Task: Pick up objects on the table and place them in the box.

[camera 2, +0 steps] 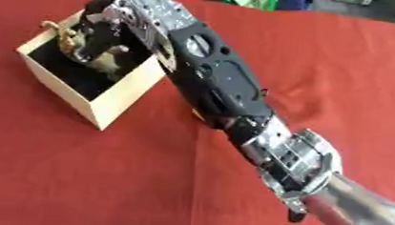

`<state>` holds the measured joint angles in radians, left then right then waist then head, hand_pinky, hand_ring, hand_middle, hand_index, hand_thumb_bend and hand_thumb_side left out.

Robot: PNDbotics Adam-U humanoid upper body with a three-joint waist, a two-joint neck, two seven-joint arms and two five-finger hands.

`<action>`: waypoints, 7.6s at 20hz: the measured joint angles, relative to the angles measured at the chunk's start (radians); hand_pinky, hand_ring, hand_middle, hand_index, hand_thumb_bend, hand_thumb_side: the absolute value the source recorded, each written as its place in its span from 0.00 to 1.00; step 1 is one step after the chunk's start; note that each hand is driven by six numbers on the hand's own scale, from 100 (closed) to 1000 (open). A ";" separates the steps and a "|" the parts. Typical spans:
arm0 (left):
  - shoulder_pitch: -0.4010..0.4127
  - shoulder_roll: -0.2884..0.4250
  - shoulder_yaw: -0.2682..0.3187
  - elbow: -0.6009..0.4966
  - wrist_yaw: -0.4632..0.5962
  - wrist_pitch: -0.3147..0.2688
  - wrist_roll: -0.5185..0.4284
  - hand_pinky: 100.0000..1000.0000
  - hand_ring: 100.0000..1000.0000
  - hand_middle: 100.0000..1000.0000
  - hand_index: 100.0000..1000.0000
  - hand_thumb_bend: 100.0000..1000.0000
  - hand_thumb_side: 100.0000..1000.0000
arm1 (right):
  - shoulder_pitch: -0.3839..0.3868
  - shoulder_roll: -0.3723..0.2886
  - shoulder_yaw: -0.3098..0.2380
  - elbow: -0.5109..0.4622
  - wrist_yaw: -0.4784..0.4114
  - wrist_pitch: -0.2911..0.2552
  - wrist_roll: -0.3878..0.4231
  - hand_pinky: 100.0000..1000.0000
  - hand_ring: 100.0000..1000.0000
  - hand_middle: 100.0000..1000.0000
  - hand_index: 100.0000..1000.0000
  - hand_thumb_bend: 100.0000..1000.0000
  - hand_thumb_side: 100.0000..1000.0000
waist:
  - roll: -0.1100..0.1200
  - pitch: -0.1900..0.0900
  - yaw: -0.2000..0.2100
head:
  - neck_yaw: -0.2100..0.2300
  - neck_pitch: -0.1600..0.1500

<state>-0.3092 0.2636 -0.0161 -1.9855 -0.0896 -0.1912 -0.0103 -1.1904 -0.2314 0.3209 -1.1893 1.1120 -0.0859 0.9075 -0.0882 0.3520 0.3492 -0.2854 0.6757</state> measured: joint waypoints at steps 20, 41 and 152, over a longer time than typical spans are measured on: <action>-0.001 0.000 0.001 0.000 -0.001 -0.001 -0.006 0.61 0.85 0.84 0.79 0.00 0.82 | 0.000 -0.055 -0.078 -0.251 -0.044 0.059 0.001 0.85 0.90 0.82 0.93 0.00 0.94 | 0.003 0.000 -0.015 | 0.010 0.000; 0.001 0.009 0.007 0.000 -0.018 0.002 -0.002 0.61 0.85 0.84 0.79 0.00 0.82 | 0.208 -0.478 -0.060 -0.600 -0.200 0.143 0.001 0.87 0.92 0.80 0.93 0.23 1.00 | -0.002 0.000 -0.049 | 0.028 0.017; -0.001 0.009 0.007 0.000 -0.036 0.019 -0.075 0.61 0.86 0.85 0.79 0.00 0.83 | 0.676 -0.421 -0.033 -0.581 -0.095 0.306 -0.228 0.62 0.62 0.45 0.88 0.10 0.78 | -0.010 -0.001 -0.070 | 0.044 0.000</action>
<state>-0.3102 0.2725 -0.0094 -1.9855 -0.1256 -0.1727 -0.0851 -0.5140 -0.6528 0.2875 -1.7707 1.0173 0.2200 0.6799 -0.0986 0.3512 0.2787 -0.2415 0.6753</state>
